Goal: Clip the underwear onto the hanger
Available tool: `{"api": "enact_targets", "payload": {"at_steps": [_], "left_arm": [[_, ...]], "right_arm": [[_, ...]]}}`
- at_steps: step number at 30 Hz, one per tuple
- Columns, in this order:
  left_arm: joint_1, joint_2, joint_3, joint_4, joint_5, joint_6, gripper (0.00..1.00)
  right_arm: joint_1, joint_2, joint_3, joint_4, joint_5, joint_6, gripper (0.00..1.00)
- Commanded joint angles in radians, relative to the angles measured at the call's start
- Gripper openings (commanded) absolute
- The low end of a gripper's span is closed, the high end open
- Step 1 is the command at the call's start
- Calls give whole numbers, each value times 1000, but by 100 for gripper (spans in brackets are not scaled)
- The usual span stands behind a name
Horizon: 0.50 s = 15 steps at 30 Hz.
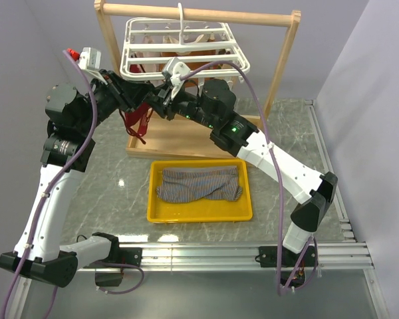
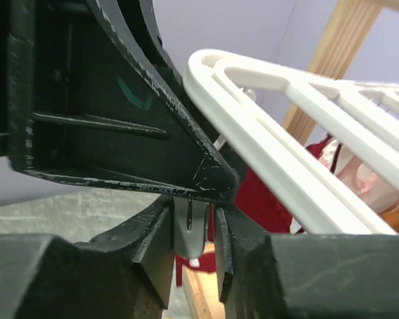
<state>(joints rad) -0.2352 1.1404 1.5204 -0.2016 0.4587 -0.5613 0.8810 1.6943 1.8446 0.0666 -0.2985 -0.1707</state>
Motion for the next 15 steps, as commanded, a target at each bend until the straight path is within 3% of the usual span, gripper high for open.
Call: {"api": "enact_targets", "payload": {"at_steps": [1,3,4,6,12,15], "left_arm": [[-4,-18,12,2,43,5,2],[-4,-16,18,-4,40,8,4],[-4,-21,21,-12,32,6,5],[-4,-27,26,-28,-1,14,11],[4,-54,21,-48,-49,26,28],[5,-50,24,-56,-58,18,30]], "right_arm": [[-2,18,64,-19,4,-21,32],[-2,21,68,-27,5,-21,21],[-2,18,65,-24,6,-20,10],[-2,15,59,-16,13,-12,1],[-2,4,38,-10,25,-3,0],[-2,4,36,-13,38,0,0]]}}
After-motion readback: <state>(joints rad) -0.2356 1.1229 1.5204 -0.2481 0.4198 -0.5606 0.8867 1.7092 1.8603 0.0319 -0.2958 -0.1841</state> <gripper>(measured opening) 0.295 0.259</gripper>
